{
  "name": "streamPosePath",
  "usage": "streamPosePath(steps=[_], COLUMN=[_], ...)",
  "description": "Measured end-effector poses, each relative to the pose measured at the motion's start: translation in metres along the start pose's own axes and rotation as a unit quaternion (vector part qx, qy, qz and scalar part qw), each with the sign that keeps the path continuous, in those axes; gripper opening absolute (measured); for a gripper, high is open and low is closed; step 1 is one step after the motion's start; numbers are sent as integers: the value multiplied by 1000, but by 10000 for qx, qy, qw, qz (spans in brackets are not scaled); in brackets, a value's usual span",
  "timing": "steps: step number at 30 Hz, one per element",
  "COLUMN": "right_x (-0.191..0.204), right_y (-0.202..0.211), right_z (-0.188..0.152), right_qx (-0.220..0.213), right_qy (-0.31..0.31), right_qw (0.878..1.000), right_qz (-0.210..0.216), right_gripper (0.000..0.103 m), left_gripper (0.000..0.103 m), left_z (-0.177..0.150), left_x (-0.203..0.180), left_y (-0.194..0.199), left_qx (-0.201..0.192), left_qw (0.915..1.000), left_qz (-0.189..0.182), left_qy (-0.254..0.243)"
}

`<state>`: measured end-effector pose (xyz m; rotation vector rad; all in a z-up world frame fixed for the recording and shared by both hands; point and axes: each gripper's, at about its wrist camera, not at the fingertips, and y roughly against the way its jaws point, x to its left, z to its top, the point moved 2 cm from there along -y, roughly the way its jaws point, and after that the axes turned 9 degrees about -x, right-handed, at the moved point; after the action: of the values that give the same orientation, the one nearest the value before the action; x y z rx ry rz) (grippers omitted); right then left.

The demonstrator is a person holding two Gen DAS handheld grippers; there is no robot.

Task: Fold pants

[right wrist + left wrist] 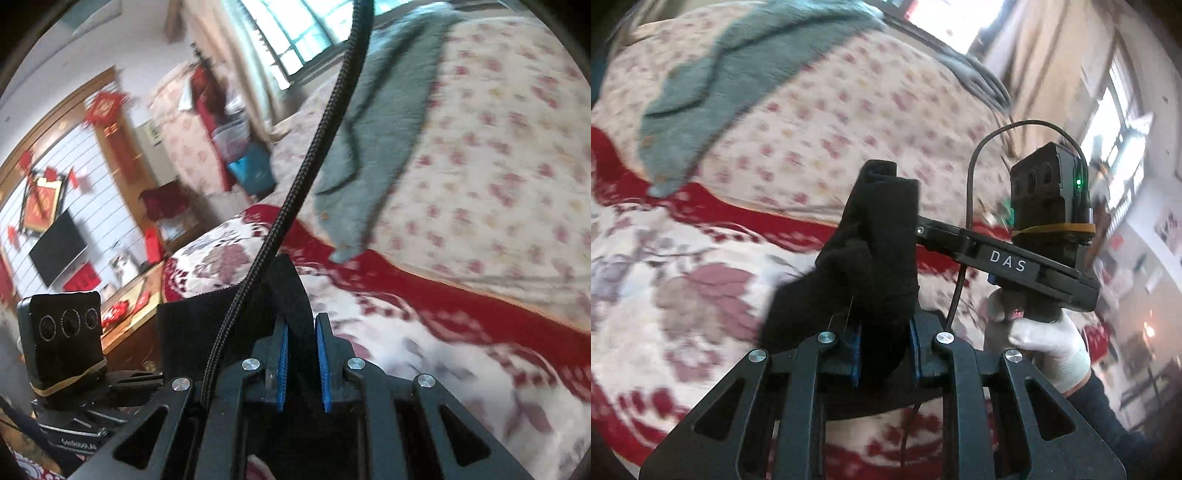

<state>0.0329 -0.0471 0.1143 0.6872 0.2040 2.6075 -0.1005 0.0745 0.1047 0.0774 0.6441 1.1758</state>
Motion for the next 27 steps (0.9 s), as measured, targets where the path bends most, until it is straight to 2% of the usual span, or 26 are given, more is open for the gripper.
streamPosePath(steps=[5, 7, 9, 11, 13, 15, 16, 17, 20, 23, 25, 27], right_x=[-54, -78, -97, -108, -115, -117, -114, -109, -94, -82, -81, -84], right_y=[55, 70, 83, 97, 116, 138, 147, 154, 158, 140, 124, 108], right_z=[-34, -52, -72, -86, -93, -97, -96, -96, -96, -98, -102, -104], right_qx=[-128, 34, 311, 433, 259, 62, -21, -105, -135, 32, 201, 384], right_qy=[-457, -645, -817, -1031, -1319, -1525, -1590, -1643, -1725, -1761, -1715, -1558], right_qw=[9957, 9880, 9769, 9704, 9682, 9643, 9645, 9663, 9721, 9758, 9763, 9747], right_qz=[-800, -1400, -1949, -2139, -2110, -2164, -2110, -1978, -1585, -1294, -1302, -1557], right_gripper=[14, 15, 16, 16, 19, 31, 40, 44, 46, 46, 47, 48], left_gripper=[18, 20, 34, 37, 37, 37, 37, 37, 37, 37, 37, 40], left_z=[-32, -52, -68, -80, -78, -74, -69, -67, -54, -41, -37, -37], left_x=[-42, -55, -61, -65, -72, -74, -71, -68, -47, -22, -5, 9], left_y=[-56, -83, -98, -107, -96, -82, -73, -68, -46, -34, -33, -35], left_qx=[438, 782, 1110, 1469, 1314, 1200, 1150, 1118, 929, 706, 687, 733], left_qw=[9984, 9961, 9934, 9881, 9898, 9906, 9912, 9917, 9944, 9955, 9956, 9956], left_qz=[17, 50, -122, -446, -440, -480, -439, -401, -51, 404, 544, 567], left_qy=[-359, -409, -268, -88, -323, -455, -485, -497, -495, -479, -318, -105])
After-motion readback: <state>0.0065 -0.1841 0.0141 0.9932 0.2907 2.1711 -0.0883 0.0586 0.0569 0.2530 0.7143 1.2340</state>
